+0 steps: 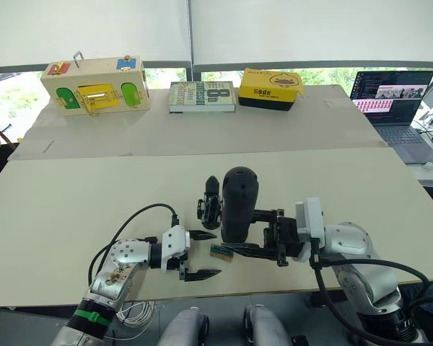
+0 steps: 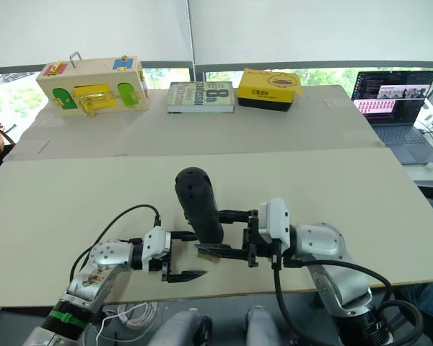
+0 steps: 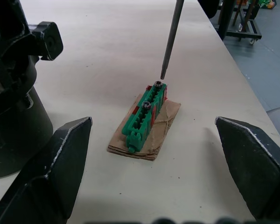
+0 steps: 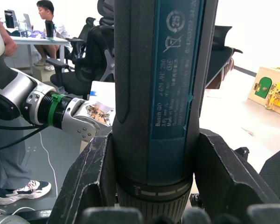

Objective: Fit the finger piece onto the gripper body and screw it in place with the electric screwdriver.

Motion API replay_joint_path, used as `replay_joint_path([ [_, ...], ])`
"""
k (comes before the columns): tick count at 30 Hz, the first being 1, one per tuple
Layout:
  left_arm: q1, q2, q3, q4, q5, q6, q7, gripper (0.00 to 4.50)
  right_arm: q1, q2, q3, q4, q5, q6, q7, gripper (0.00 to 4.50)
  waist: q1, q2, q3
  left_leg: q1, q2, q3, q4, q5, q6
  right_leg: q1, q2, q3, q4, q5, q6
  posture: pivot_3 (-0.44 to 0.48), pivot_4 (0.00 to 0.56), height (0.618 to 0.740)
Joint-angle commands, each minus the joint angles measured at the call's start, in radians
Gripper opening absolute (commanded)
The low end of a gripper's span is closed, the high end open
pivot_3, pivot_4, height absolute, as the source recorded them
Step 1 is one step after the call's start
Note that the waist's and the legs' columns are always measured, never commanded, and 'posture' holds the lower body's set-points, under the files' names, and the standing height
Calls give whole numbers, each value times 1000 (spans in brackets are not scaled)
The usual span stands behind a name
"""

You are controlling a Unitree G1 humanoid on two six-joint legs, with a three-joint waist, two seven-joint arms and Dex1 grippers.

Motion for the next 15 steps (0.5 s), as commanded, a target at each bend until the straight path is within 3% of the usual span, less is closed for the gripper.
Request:
replay_joint_path([
  [1,20,-2,-33,32,23,5,0,4500,-18,9,-8,-23,15,-42,-8,1924,0,0,0,1,0,0,0,0,0,1,0,0,0,0,0,0,150,740],
  [5,20,-3,-35,37,24,2,3,4500,-20,9,-8,-20,12,-44,-10,1924,-1,0,0,6,0,0,0,-3,-2,6,-4,0,-1,-5,8,0,150,740],
  [15,19,-10,-40,52,27,-7,6,4500,-21,9,-10,-9,11,-49,-11,1924,0,0,0,6,0,0,0,-3,-3,7,-5,-1,-1,-6,8,0,150,740],
])
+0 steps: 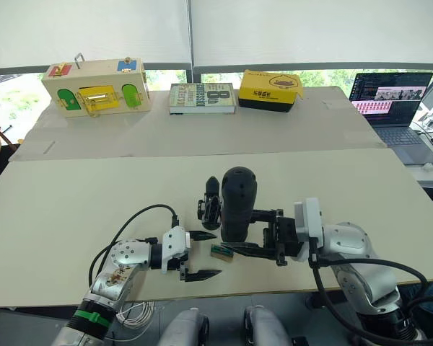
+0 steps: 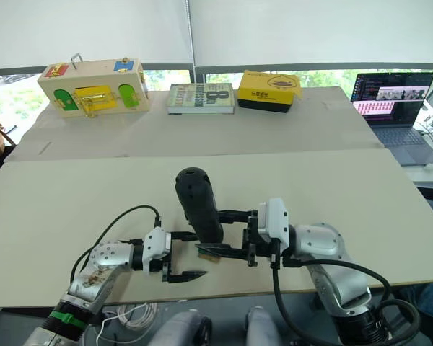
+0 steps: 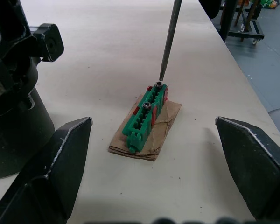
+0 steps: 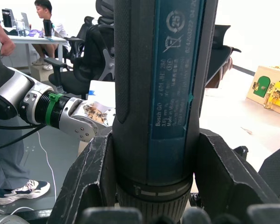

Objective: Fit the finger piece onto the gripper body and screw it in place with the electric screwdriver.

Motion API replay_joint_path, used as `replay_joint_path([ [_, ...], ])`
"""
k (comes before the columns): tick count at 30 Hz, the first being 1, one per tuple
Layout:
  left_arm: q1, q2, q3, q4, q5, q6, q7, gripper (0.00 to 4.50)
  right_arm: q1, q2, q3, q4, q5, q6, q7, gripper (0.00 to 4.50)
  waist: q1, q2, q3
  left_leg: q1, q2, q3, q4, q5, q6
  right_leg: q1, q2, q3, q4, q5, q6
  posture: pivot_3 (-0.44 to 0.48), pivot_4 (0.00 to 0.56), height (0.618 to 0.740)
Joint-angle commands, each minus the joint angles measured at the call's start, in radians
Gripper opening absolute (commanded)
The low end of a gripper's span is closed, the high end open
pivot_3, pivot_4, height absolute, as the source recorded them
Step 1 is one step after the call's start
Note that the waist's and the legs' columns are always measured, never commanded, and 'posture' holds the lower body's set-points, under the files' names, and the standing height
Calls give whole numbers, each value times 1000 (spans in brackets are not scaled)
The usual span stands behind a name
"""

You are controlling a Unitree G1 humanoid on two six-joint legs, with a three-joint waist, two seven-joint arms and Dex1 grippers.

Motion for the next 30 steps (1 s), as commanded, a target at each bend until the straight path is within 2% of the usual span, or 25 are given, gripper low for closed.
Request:
replay_joint_path([
  [1,19,-7,-35,40,27,5,2,4500,-22,8,-12,-24,12,-44,-7,1924,0,0,0,0,0,0,0,0,0,0,0,0,0,0,0,0,150,740],
  [30,31,-1,-31,57,29,-11,4,4500,-26,9,-1,-20,10,-36,-2,1924,0,1,0,0,0,0,0,0,0,0,-1,0,-1,-1,2,0,150,740],
])
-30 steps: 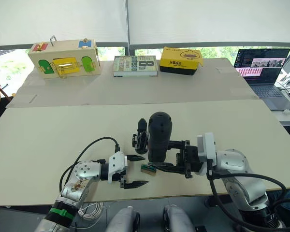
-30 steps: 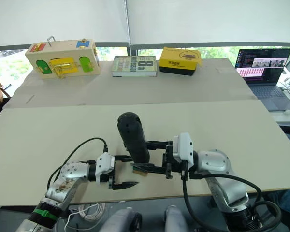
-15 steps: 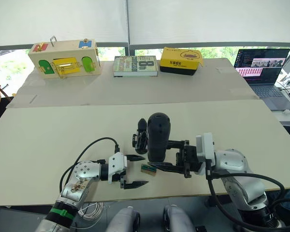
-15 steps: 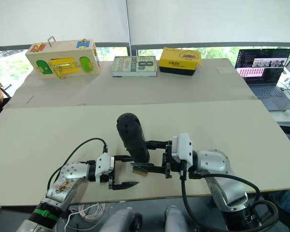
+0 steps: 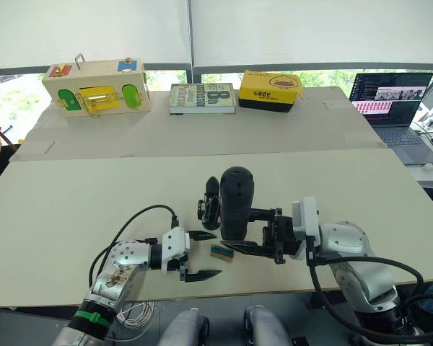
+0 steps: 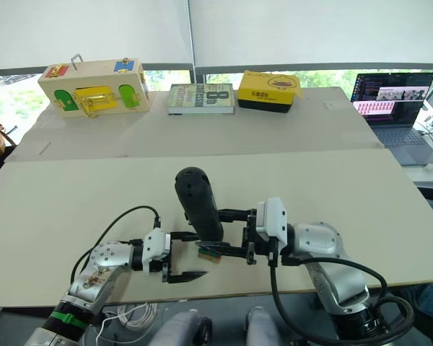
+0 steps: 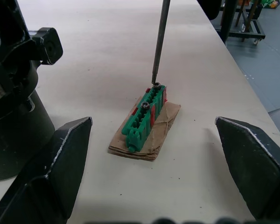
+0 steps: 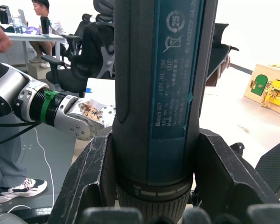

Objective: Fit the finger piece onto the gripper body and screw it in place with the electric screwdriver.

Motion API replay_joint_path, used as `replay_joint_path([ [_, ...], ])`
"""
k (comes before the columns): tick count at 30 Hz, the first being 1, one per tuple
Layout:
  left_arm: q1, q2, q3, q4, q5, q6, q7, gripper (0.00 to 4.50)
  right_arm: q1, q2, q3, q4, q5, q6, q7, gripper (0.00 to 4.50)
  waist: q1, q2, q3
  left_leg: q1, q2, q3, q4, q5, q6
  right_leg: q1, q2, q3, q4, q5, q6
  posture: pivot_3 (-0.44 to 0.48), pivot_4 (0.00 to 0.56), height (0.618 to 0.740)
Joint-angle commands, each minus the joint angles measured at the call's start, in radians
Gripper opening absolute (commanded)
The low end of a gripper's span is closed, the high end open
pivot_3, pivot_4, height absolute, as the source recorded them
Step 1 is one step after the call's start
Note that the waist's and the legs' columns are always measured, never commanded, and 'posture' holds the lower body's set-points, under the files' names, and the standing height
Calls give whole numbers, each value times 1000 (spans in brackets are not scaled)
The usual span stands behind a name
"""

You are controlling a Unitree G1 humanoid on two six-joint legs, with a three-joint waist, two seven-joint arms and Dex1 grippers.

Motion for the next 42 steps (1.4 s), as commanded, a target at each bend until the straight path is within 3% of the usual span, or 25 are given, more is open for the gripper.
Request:
replay_joint_path([
  [1,29,0,-31,42,29,17,4,4500,-17,3,-9,-37,30,-25,-1,1924,0,0,0,0,0,0,0,0,0,0,0,0,0,0,0,0,150,740],
  [42,36,9,-32,17,23,46,5,4500,2,3,-12,-57,48,-29,8,1924,0,0,0,0,0,0,-5,0,-1,0,0,0,-6,-1,1,0,150,740],
])
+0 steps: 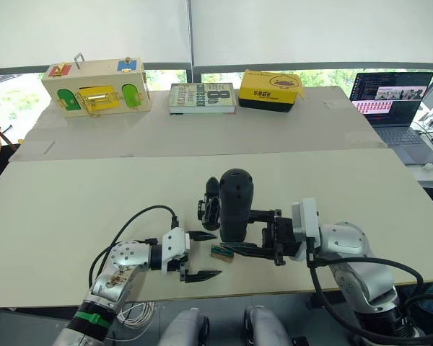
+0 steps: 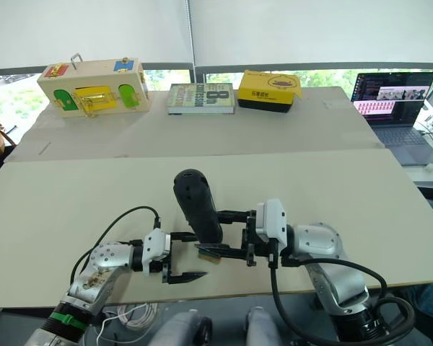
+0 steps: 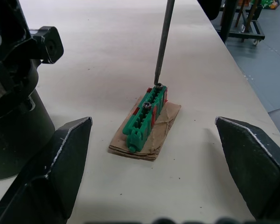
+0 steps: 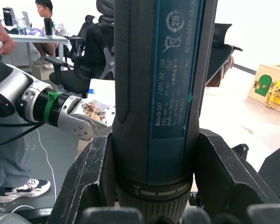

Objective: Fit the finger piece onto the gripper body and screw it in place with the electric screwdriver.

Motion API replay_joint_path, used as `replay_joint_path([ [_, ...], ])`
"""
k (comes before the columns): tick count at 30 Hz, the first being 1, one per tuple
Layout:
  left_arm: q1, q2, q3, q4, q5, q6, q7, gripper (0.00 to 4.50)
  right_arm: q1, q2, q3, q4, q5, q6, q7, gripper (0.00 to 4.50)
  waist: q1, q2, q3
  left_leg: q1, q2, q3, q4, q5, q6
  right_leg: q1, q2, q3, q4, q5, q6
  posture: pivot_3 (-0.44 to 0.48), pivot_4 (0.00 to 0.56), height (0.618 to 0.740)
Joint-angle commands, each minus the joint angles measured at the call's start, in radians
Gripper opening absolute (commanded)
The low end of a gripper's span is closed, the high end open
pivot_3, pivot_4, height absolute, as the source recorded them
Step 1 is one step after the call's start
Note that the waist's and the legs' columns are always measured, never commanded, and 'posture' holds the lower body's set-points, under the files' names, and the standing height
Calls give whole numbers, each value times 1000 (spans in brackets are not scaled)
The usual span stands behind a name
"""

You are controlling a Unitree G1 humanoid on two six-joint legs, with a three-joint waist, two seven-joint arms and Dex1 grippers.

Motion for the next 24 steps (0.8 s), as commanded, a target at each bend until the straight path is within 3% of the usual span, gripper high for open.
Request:
replay_joint_path([
  [1,28,7,-31,31,24,34,-1,4500,-3,4,-14,-53,42,-29,0,1924,0,0,0,0,0,0,0,0,0,0,0,0,0,0,0,0,150,740],
  [24,33,11,-30,19,23,45,-2,4500,1,-8,-19,-51,48,-31,-2,1924,-1,0,0,0,0,0,-1,-1,0,0,0,0,-5,0,0,0,150,740],
])
